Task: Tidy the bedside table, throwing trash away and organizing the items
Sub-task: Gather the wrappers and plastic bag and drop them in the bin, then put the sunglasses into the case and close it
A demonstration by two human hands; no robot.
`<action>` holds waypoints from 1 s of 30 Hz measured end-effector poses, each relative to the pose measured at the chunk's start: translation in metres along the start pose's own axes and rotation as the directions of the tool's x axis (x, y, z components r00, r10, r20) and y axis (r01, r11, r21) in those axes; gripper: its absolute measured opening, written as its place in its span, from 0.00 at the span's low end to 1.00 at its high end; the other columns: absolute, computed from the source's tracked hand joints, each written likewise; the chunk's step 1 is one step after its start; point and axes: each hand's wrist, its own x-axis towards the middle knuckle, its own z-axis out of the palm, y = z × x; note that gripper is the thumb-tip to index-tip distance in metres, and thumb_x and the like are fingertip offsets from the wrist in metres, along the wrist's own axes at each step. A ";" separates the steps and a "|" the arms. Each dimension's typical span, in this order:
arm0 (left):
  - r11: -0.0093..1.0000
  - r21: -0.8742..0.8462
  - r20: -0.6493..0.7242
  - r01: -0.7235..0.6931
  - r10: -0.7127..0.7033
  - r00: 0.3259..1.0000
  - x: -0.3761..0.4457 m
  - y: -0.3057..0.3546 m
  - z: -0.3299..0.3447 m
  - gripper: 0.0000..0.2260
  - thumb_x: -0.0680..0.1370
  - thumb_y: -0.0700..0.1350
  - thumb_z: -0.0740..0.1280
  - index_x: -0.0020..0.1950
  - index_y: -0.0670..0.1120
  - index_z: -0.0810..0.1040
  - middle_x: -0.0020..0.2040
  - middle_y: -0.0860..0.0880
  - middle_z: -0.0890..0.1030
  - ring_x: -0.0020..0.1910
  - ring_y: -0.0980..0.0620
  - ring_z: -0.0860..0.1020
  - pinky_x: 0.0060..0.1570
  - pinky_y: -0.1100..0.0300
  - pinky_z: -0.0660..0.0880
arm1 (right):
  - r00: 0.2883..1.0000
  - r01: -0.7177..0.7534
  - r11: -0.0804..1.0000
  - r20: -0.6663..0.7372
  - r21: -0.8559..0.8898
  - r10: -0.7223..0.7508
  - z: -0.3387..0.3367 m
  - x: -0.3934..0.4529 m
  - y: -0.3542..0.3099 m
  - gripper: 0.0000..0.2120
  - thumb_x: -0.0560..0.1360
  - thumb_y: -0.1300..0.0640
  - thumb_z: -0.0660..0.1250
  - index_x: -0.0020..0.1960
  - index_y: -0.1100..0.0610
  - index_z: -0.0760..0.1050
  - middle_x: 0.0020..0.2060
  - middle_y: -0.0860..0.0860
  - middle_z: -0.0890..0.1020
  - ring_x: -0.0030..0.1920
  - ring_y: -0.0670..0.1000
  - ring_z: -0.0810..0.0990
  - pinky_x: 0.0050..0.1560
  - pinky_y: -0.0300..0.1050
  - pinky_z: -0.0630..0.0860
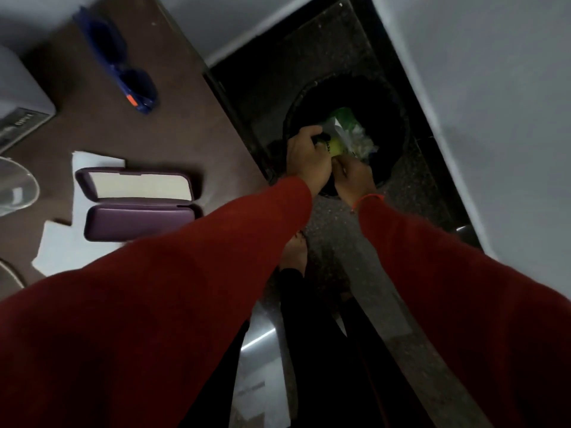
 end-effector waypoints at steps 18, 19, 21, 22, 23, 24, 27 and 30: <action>0.876 -0.151 -0.404 -0.457 0.368 0.838 -0.116 -0.002 -0.175 0.13 0.81 0.37 0.61 0.59 0.47 0.82 0.64 0.49 0.75 0.51 0.47 0.83 0.47 0.53 0.82 | 0.844 0.468 0.856 -0.399 0.219 -0.359 -0.035 -0.093 -0.214 0.13 0.80 0.62 0.58 0.39 0.66 0.71 0.31 0.59 0.73 0.32 0.53 0.71 0.34 0.46 0.67; 0.877 -0.167 -0.431 -0.451 0.347 0.833 -0.123 -0.009 -0.190 0.13 0.81 0.37 0.61 0.59 0.47 0.82 0.64 0.49 0.75 0.50 0.47 0.83 0.46 0.54 0.81 | 0.840 0.491 0.840 -0.381 0.232 -0.385 -0.028 -0.100 -0.228 0.13 0.80 0.63 0.58 0.39 0.67 0.72 0.31 0.59 0.74 0.32 0.53 0.71 0.34 0.44 0.67; 0.876 -0.202 -0.479 -0.438 0.302 0.825 -0.136 -0.023 -0.218 0.12 0.82 0.36 0.61 0.59 0.46 0.82 0.64 0.47 0.76 0.48 0.49 0.83 0.47 0.58 0.80 | 0.838 0.517 0.816 -0.346 0.258 -0.422 -0.012 -0.112 -0.255 0.12 0.80 0.63 0.59 0.39 0.66 0.73 0.32 0.57 0.74 0.31 0.48 0.71 0.34 0.38 0.66; 0.877 -0.223 -0.504 -0.426 0.271 0.820 -0.142 -0.031 -0.230 0.12 0.82 0.36 0.61 0.59 0.45 0.82 0.64 0.47 0.76 0.47 0.52 0.83 0.48 0.60 0.80 | 0.836 0.529 0.804 -0.329 0.270 -0.440 -0.003 -0.117 -0.266 0.12 0.79 0.62 0.59 0.40 0.65 0.73 0.32 0.55 0.75 0.31 0.45 0.71 0.35 0.37 0.66; 0.873 -0.247 -0.531 -0.420 0.240 0.812 -0.148 -0.040 -0.243 0.12 0.82 0.36 0.61 0.59 0.44 0.82 0.63 0.47 0.77 0.47 0.55 0.82 0.49 0.62 0.79 | 0.832 0.541 0.794 -0.315 0.277 -0.457 0.006 -0.122 -0.277 0.12 0.79 0.60 0.59 0.40 0.64 0.73 0.33 0.53 0.76 0.33 0.44 0.72 0.37 0.38 0.68; 0.864 -0.270 -0.558 -0.424 0.218 0.801 -0.153 -0.049 -0.254 0.12 0.82 0.36 0.61 0.58 0.45 0.83 0.63 0.47 0.77 0.50 0.56 0.82 0.49 0.63 0.79 | 0.825 0.554 0.785 -0.306 0.277 -0.475 0.015 -0.127 -0.287 0.11 0.79 0.60 0.59 0.40 0.62 0.74 0.34 0.51 0.77 0.35 0.45 0.74 0.39 0.40 0.70; 0.845 -0.315 -0.633 -0.433 0.153 0.759 -0.164 -0.076 -0.289 0.13 0.81 0.41 0.61 0.53 0.57 0.82 0.62 0.48 0.80 0.54 0.47 0.82 0.49 0.53 0.80 | 0.802 0.594 0.758 -0.276 0.271 -0.530 0.039 -0.145 -0.313 0.10 0.78 0.62 0.60 0.40 0.61 0.75 0.36 0.53 0.79 0.38 0.50 0.77 0.42 0.42 0.72; 0.822 -0.408 -0.688 -0.397 0.009 0.725 -0.177 -0.103 -0.319 0.12 0.81 0.42 0.61 0.53 0.58 0.80 0.61 0.44 0.80 0.46 0.53 0.81 0.41 0.55 0.77 | 0.782 0.624 0.734 -0.223 0.268 -0.582 0.060 -0.167 -0.333 0.10 0.78 0.64 0.61 0.41 0.63 0.76 0.36 0.55 0.80 0.39 0.50 0.77 0.41 0.36 0.70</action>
